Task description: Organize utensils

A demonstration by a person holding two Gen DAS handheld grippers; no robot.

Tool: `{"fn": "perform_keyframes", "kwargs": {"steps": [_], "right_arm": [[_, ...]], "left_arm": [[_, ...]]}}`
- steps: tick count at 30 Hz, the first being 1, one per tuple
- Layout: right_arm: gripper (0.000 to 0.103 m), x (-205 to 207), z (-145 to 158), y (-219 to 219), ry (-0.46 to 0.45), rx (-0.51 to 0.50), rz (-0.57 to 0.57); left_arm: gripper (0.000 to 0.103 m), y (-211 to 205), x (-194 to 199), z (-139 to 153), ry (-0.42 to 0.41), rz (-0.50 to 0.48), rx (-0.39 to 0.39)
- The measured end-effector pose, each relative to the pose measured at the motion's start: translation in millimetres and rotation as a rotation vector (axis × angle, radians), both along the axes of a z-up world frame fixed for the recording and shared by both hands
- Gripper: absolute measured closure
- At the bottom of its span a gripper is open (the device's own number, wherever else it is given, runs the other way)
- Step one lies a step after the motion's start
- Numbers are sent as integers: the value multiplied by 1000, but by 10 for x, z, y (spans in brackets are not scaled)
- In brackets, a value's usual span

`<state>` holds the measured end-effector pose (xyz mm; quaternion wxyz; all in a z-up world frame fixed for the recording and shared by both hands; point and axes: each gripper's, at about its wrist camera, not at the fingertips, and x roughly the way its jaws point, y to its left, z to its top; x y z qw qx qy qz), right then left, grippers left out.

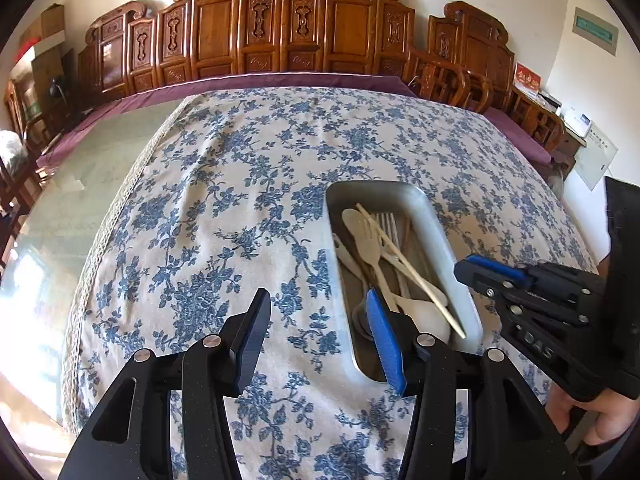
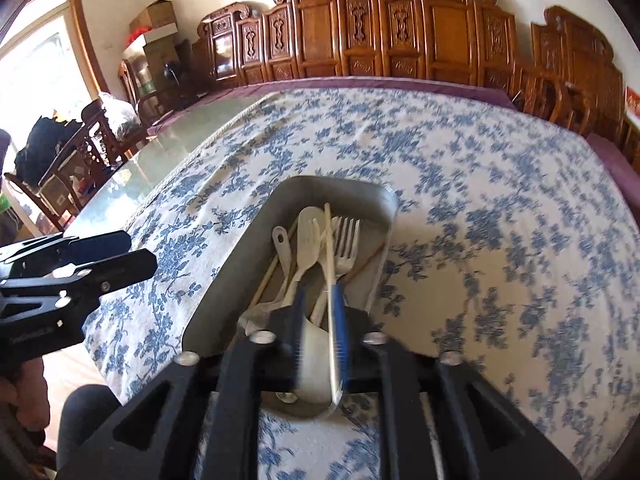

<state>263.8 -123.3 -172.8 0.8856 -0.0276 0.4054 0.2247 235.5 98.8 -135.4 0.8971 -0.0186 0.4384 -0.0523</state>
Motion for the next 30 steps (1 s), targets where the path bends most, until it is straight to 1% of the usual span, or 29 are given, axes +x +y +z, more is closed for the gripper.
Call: {"fn": "perform_keyframes", "kwargs": {"steps": [2,3,5,7,9,10,11,13,14,15,21,24,28,30], "right_arm": [[73,-105,103,-87,-42,-8,-4],[70,-144,135,-122,-55,-11,-6],[64,-260,232,-219,-89,-13,-13],[51,-342,306,-301,-115,-15,-24],[33,-442,397,-402,-140,-13,-42],[25,-494,442,-452,-149,-11,-50],[22,-555,488,-506,-162,-10,-59],[8,-667,567,-601,-192,-20,-86],[6,-736,612,-656,-212,-23,-102],[3,-797,646,-707,-224,-23,-115],[3,-1063,841,-966,-248,0,-168],[3,-1212,979,-1069,-280,0,-190],[3,-1396,1170,-1178,-325,10,-211],[3,-1496,1282,-1223,-353,15,-216]], "left_arm": [[54,-47,-31,36,-7,-2,4],[46,-76,-57,60,-14,-4,6],[34,-134,-117,119,-38,-3,13],[27,-183,-170,163,-50,-2,20],[17,-231,-226,219,-64,-1,14],[15,-259,-264,253,-73,3,10],[15,-292,-306,291,-82,4,4],[11,-339,-385,364,-98,5,-10],[8,-363,-420,395,-106,9,-13],[8,-396,-478,445,-125,13,-16],[8,-570,-721,641,-169,10,-3],[8,-639,-848,741,-190,15,-9],[8,-740,-1023,926,-246,2,-5],[8,-775,-1119,1029,-272,-5,-19]]}}
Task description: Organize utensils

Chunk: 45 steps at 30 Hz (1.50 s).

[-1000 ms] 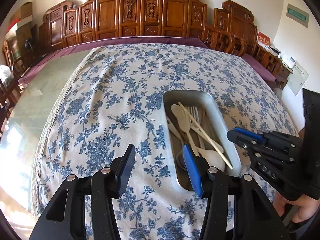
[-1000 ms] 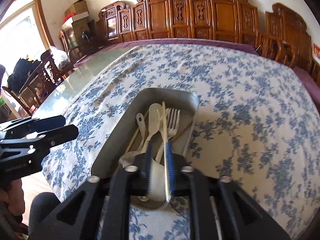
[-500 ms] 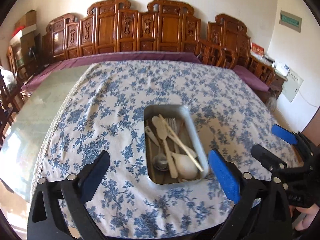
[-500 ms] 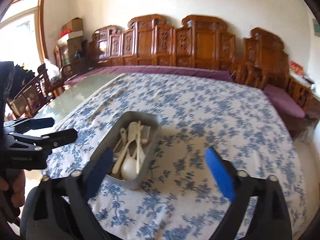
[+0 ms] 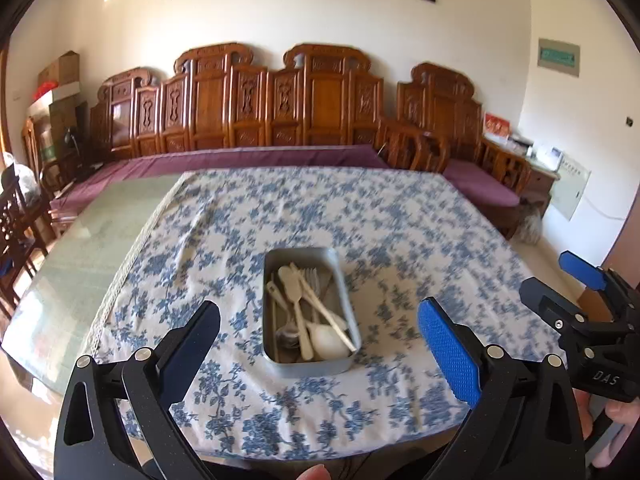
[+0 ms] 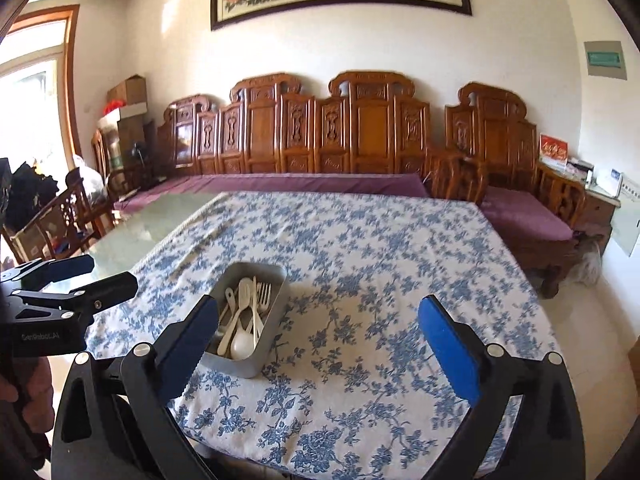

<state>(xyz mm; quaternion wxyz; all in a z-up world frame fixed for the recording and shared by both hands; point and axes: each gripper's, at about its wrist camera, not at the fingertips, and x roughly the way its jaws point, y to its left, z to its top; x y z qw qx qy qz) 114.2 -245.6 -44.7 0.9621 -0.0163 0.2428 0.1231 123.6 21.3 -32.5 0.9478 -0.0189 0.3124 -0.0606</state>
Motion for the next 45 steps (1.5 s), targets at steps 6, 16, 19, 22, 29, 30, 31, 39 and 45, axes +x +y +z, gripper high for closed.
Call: {"fn": "perform_keyframes", "kwargs": {"steps": [6,16,19,22,29,30,31,39,45], "right_arm": [[3,-232,283,-95,-66,21,-4],[3,-439,502,-194,-124,35,-20],[3,-457,521,-202,-127,41,-20],[3,-460,538,-199,-131,45,-18],[3,-466,530,-184,-133,46,-19],[3,-467,530,-189,-134,48,-19],[3,-466,531,-188,-134,49,-19],[3,-472,543,-182,-140,50,-17],[3,-476,538,-166,-141,51,-14]], "left_arm": [[8,-105,-276,285,-79,3,16],[8,-159,-478,424,-119,14,41],[8,-186,-510,435,-129,20,61],[8,-188,-520,451,-131,25,60],[8,-188,-545,473,-137,38,61],[8,-188,-552,474,-138,41,63],[8,-192,-559,480,-140,43,64],[8,-175,-577,475,-141,54,51],[8,-177,-583,474,-142,54,54]]}}
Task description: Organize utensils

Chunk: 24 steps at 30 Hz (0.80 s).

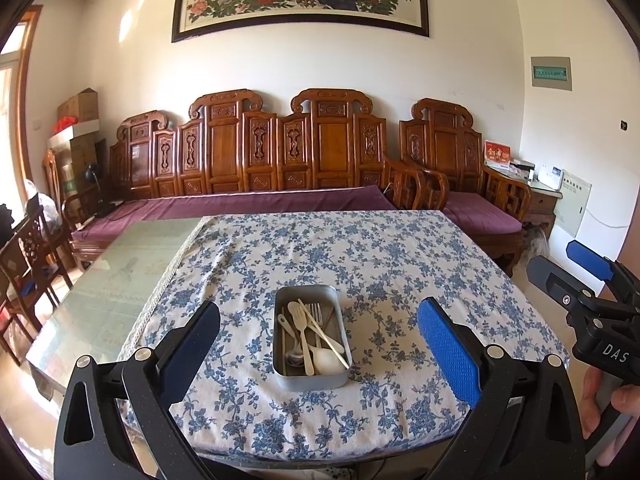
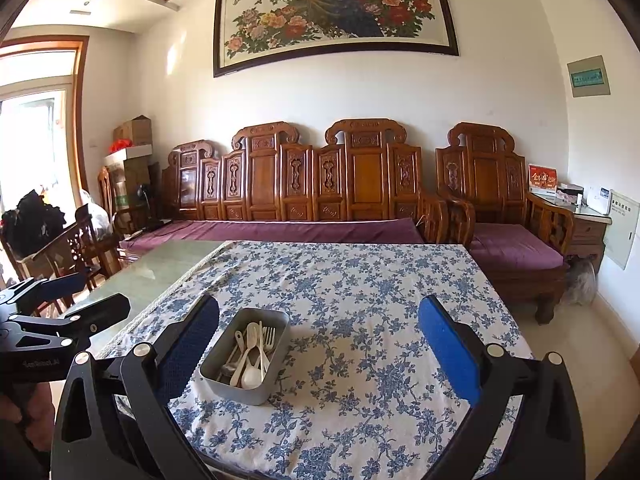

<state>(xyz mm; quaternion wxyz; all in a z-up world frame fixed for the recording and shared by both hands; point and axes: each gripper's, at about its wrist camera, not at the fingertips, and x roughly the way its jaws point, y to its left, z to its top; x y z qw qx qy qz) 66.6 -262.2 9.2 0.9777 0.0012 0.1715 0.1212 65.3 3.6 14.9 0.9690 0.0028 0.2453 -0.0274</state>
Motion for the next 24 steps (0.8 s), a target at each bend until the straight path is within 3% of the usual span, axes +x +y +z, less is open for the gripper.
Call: {"fn": "perform_keyframes", "kwargs": {"steps": [24], "right_arm": [[3,-11,-8,20,-1,2,4]], "left_arm": [[8,-6,-26,14,-12,11,-10]]}}
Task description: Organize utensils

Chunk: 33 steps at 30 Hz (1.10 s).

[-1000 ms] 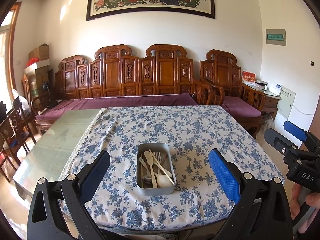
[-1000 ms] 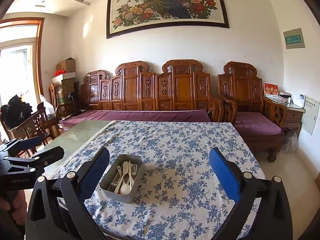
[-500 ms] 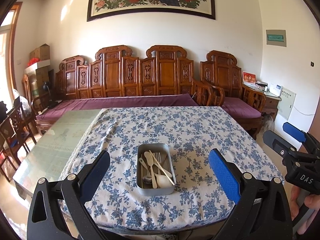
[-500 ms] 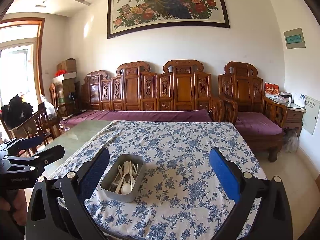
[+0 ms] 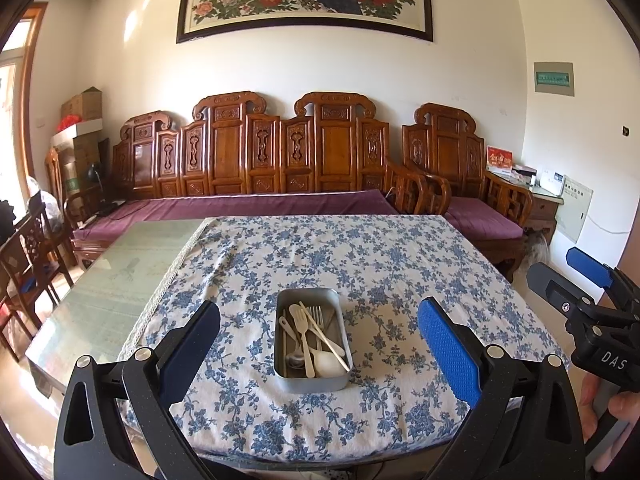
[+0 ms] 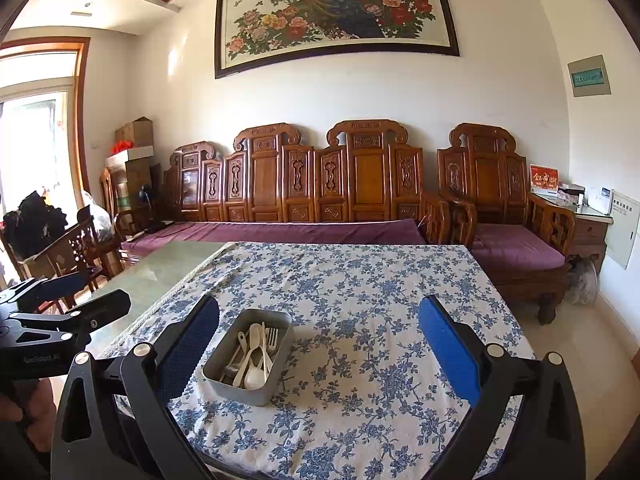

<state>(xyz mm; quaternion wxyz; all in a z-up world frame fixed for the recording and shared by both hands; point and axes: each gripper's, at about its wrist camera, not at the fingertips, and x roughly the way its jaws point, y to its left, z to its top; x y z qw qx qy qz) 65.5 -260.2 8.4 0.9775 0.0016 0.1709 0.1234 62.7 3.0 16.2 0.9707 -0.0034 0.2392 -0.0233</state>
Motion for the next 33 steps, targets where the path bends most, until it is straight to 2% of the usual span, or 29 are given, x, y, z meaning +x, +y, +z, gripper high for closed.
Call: {"fn": "perform_keyframes", "kwargs": {"steps": [33], "right_arm": [[3,-3,1,23,-2,3,-2]], "left_arm": [[8,5,10,-27,6,2,-4]]}}
